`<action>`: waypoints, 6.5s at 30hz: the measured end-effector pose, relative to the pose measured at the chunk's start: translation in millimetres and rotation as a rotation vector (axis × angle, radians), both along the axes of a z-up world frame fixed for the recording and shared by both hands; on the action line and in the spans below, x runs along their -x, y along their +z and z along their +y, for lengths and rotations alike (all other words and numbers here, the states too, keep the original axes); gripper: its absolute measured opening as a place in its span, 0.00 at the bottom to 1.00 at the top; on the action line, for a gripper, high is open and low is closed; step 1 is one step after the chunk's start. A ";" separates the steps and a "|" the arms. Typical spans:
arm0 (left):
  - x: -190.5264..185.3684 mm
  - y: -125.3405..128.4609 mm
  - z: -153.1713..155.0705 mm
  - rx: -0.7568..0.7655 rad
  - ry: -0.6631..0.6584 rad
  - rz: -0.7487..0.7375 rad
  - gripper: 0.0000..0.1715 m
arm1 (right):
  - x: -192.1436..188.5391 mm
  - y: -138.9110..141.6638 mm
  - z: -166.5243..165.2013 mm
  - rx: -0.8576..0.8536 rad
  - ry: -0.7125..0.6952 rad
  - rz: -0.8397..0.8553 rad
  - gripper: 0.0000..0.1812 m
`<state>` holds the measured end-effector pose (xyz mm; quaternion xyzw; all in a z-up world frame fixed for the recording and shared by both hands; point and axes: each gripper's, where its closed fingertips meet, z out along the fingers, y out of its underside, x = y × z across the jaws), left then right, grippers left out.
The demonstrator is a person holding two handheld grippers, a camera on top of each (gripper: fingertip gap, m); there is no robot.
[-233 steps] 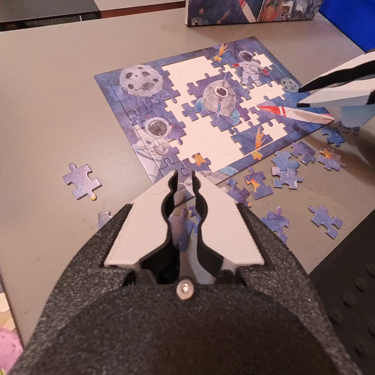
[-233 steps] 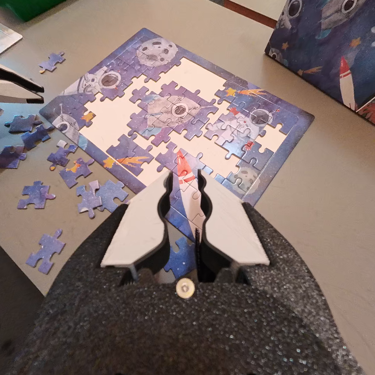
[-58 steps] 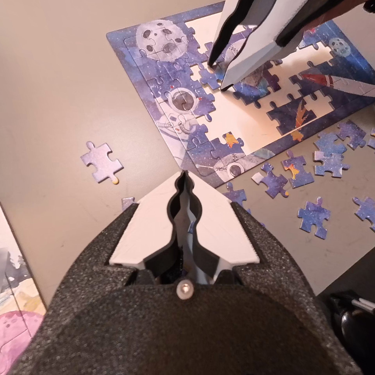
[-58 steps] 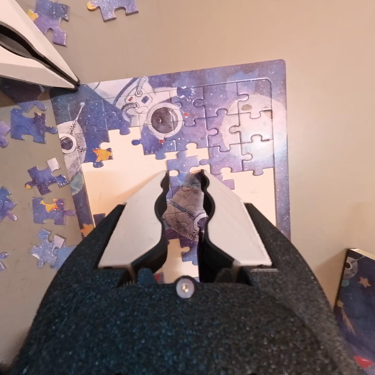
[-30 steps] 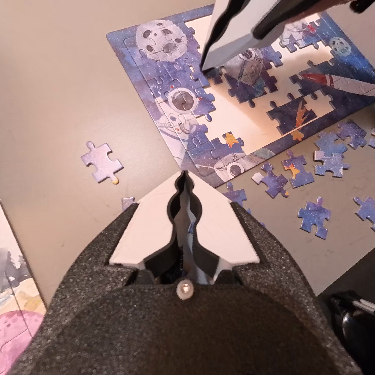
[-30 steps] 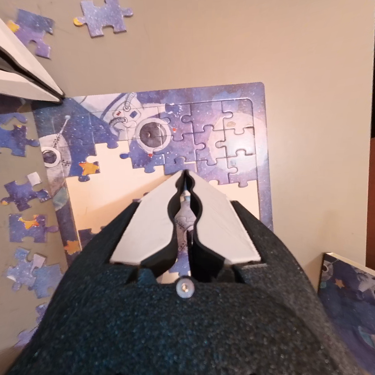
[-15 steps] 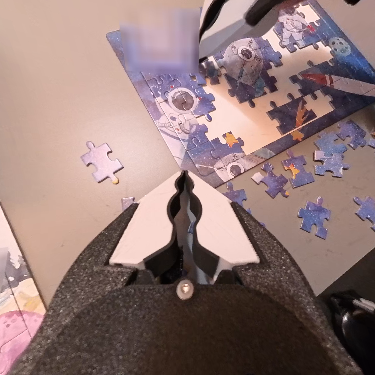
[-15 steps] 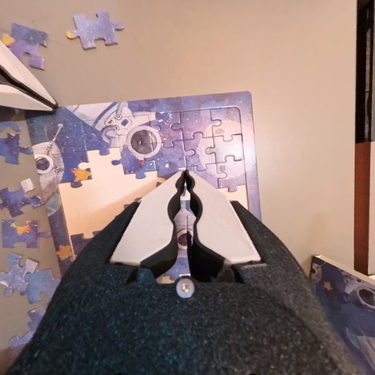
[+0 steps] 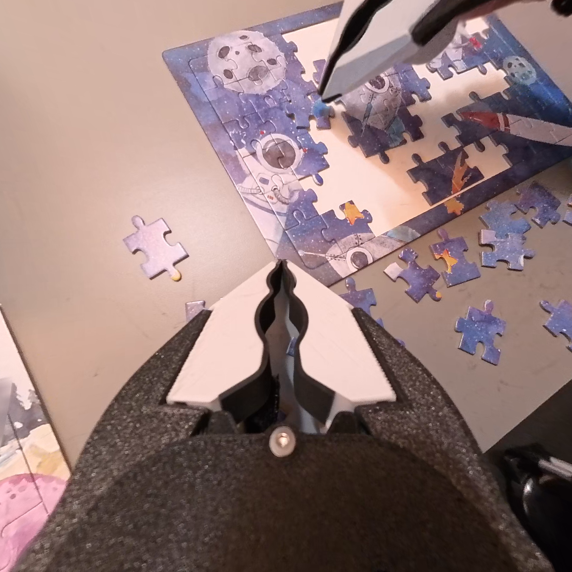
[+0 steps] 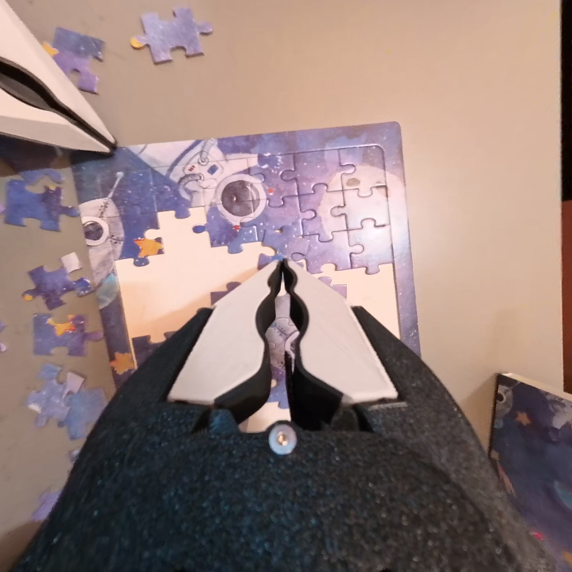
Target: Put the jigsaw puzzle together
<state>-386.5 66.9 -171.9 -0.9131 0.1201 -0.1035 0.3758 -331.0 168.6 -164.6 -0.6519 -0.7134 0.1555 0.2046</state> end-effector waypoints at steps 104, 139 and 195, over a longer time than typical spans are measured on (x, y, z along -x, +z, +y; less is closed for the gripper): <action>-48.3 2.7 100.7 0.027 -0.496 0.010 0.04 | -11.1 -7.3 -0.1 0.169 0.029 0.136 0.05; -94.8 7.2 66.2 0.015 -0.657 0.054 0.04 | -98.9 3.0 27.1 0.177 -0.047 -0.040 0.08; -34.8 0.6 103.2 -0.028 -0.387 0.043 0.11 | -71.2 -1.7 43.4 0.256 -0.077 0.174 0.19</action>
